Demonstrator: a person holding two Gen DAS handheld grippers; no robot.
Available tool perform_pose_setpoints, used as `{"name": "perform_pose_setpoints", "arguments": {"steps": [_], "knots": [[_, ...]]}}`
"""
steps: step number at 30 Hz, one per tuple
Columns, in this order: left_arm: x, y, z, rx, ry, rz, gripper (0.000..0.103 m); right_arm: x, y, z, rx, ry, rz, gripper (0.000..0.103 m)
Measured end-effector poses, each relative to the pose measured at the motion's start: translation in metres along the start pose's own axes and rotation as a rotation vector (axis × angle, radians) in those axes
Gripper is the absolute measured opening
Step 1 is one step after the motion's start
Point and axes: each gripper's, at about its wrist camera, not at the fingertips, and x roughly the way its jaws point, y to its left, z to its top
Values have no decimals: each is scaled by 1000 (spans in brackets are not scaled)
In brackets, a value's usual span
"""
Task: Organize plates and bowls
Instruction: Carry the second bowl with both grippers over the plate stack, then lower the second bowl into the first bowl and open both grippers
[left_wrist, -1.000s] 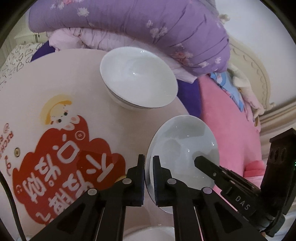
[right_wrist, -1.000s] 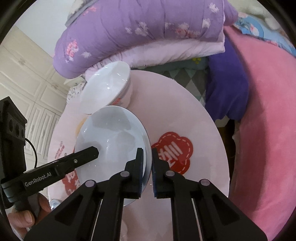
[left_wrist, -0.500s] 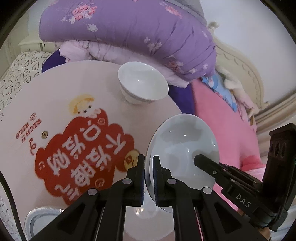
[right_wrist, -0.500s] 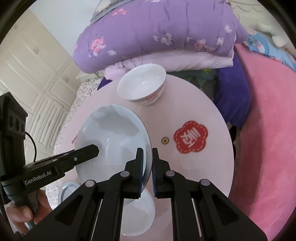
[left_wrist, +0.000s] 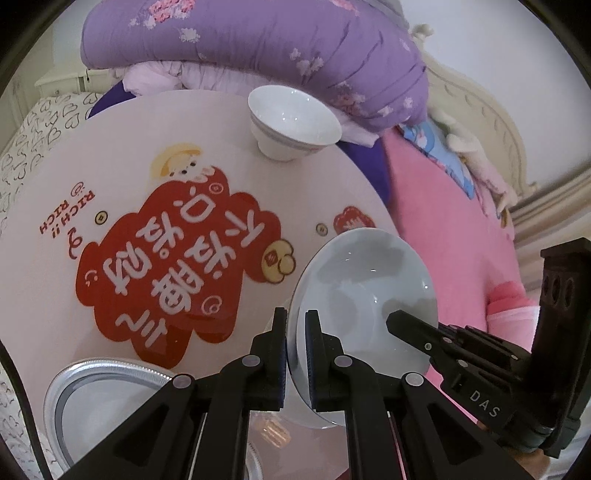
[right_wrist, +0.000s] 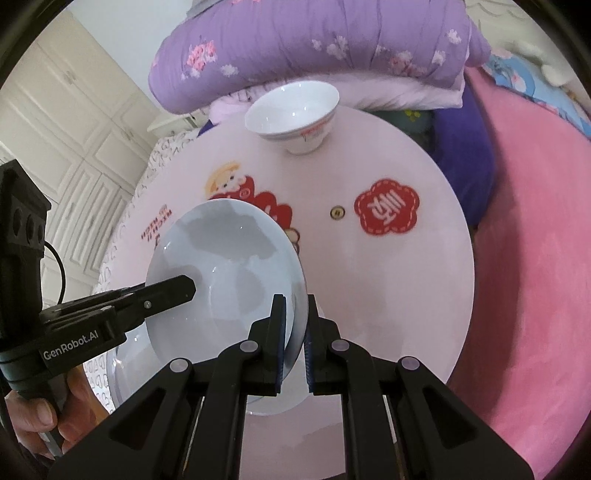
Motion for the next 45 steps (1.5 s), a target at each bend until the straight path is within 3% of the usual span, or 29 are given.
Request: {"name": "perform_pose_setpoints", "arguments": {"steps": [14, 19, 27, 37, 45], "knots": [[22, 3, -20, 6, 46, 37, 4, 19, -1, -17, -11, 85, -17, 10], [24, -1, -22, 25, 28, 56, 4, 25, -1, -20, -8, 112, -9, 13], [24, 2, -26, 48, -6, 81, 6, 33, 0, -18, -2, 128, -2, 14], [34, 8, -28, 50, 25, 70, 7, 27, -1, -14, -8, 109, -21, 14], [35, 14, -23, 34, 18, 52, 13, 24, -1, -14, 13, 82, 51, 40]]}}
